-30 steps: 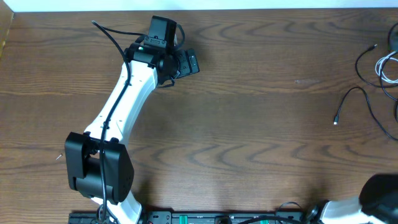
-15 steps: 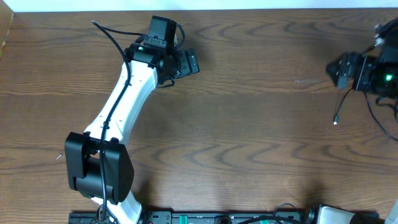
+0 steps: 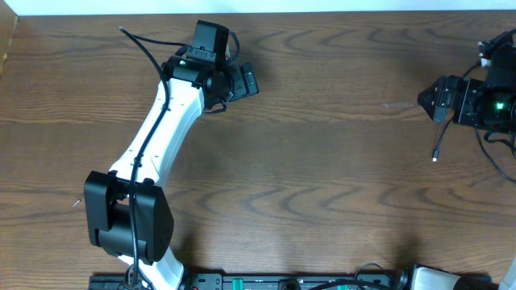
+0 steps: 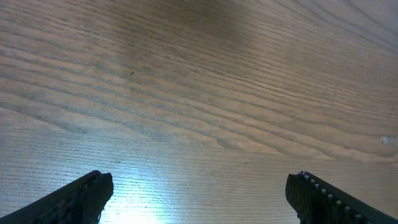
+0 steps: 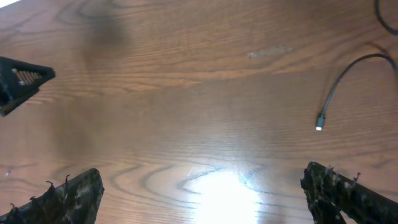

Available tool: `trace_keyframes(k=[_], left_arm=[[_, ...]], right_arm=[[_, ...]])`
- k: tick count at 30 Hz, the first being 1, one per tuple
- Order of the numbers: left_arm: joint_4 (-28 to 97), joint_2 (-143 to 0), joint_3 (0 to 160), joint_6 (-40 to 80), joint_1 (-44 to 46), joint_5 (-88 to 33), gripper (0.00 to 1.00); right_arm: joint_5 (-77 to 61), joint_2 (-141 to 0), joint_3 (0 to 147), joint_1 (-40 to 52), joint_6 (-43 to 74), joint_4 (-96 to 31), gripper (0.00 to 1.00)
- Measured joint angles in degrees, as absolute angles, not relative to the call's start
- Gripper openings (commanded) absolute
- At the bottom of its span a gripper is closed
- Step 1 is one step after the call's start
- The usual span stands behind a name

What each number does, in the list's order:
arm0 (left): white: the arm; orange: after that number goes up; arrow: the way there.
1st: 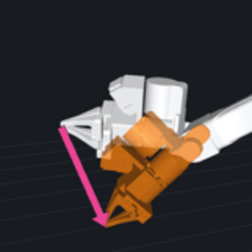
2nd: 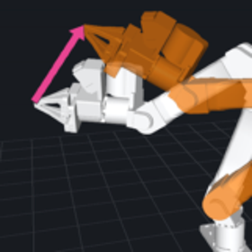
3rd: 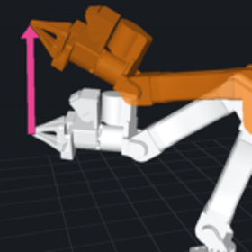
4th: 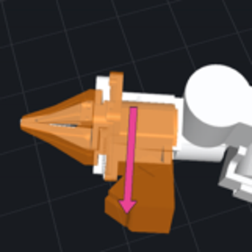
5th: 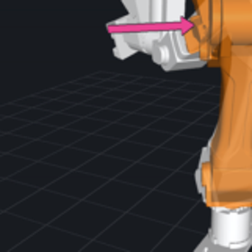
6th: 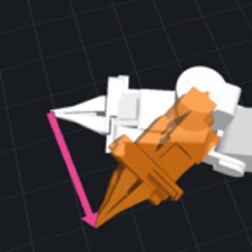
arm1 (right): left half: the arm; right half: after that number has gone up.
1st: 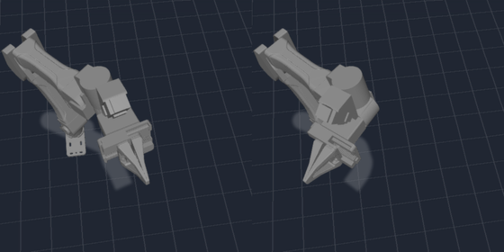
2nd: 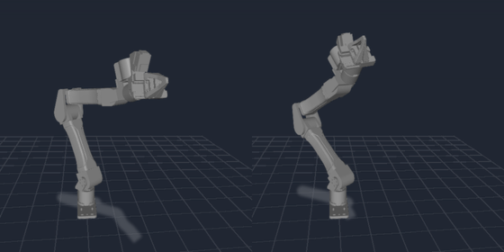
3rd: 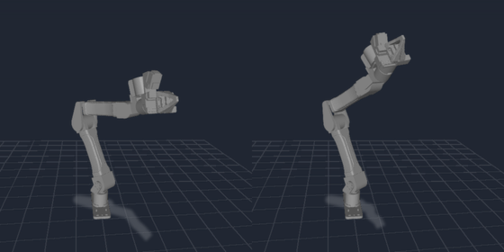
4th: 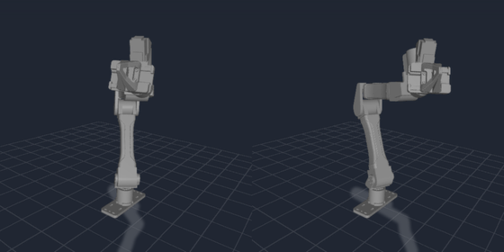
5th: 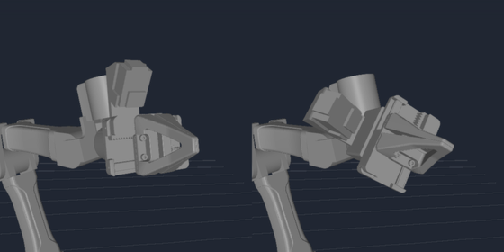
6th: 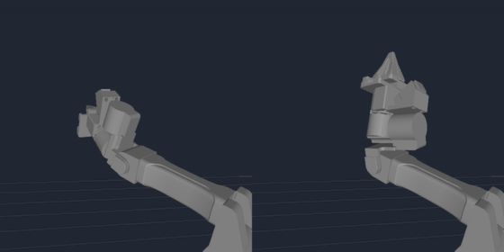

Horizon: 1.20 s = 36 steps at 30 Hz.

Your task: Untangle cables

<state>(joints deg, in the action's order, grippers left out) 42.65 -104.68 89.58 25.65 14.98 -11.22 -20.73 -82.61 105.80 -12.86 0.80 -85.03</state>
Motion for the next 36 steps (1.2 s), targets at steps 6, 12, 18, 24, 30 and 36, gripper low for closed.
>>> trace_keyframes(k=[6, 12, 18, 24, 30, 36], left_arm=[[42.6, -104.7, 89.6, 25.6, 15.0, -11.2, 0.95], [42.6, -104.7, 89.6, 25.6, 15.0, -11.1, 0.95], [42.6, -104.7, 89.6, 25.6, 15.0, -11.1, 0.95], [42.6, -104.7, 89.6, 25.6, 15.0, -11.1, 0.95], [42.7, -104.7, 89.6, 25.6, 15.0, -11.2, 0.95], [42.6, -104.7, 89.6, 25.6, 15.0, -11.2, 0.95]], right_arm=[[-16.0, -80.4, 101.5, -11.2, 0.7, -76.1, 0.99], [-13.1, -66.5, 79.1, -7.3, 0.5, -48.0, 0.99], [-12.2, -47.7, 50.1, -7.0, 0.4, -23.2, 0.99], [-11.9, -29.7, 26.7, -6.9, 0.4, -8.7, 0.99], [-11.9, -15.9, 13.0, -6.9, 0.4, -3.1, 0.99], [-11.9, -6.1, 4.3, -6.8, 0.4, 0.4, 0.99]])
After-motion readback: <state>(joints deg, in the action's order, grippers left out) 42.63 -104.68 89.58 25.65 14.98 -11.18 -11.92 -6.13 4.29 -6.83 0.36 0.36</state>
